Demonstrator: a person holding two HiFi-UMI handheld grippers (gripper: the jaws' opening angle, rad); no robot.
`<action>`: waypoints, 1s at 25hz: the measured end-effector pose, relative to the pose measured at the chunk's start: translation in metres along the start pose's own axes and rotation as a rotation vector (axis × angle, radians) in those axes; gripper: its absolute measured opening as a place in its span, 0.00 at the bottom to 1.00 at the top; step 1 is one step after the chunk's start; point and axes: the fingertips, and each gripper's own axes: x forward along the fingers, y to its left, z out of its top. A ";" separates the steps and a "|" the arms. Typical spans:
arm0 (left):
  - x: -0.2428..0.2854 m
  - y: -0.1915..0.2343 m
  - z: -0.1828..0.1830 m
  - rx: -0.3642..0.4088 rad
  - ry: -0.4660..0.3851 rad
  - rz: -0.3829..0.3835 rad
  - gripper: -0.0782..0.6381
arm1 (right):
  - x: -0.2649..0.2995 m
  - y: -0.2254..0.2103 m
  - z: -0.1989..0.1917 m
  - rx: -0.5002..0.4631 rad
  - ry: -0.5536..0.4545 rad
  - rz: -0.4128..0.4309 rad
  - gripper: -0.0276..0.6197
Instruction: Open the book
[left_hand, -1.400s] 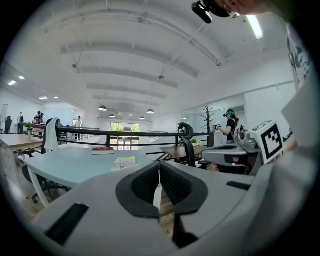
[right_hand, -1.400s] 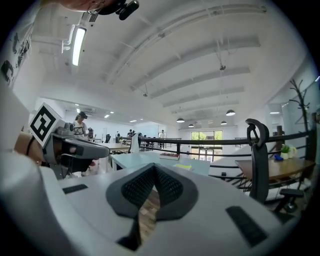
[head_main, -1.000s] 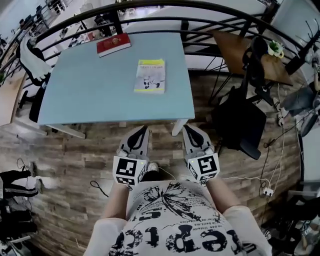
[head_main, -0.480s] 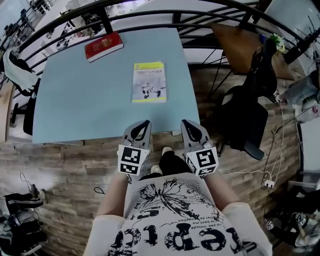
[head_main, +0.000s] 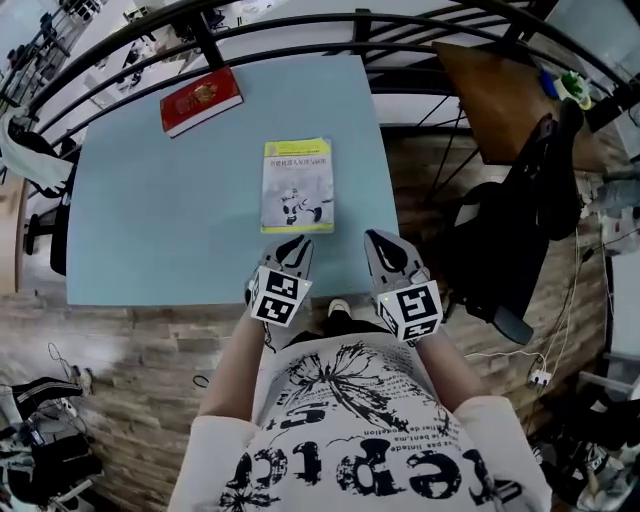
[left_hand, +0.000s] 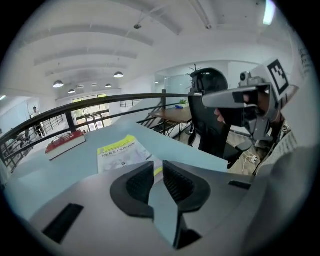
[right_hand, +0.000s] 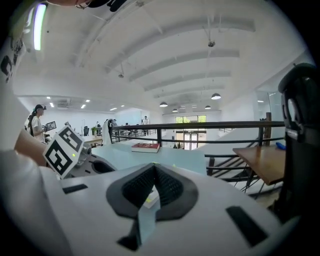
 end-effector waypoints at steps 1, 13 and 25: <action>0.011 0.001 -0.003 0.012 0.026 -0.011 0.22 | 0.005 -0.005 0.000 -0.002 0.004 0.004 0.06; 0.095 0.013 -0.036 0.186 0.257 -0.069 0.34 | 0.049 -0.053 -0.019 0.040 0.052 0.017 0.06; 0.099 0.011 -0.036 0.133 0.251 -0.109 0.23 | 0.051 -0.059 -0.024 0.059 0.068 0.008 0.06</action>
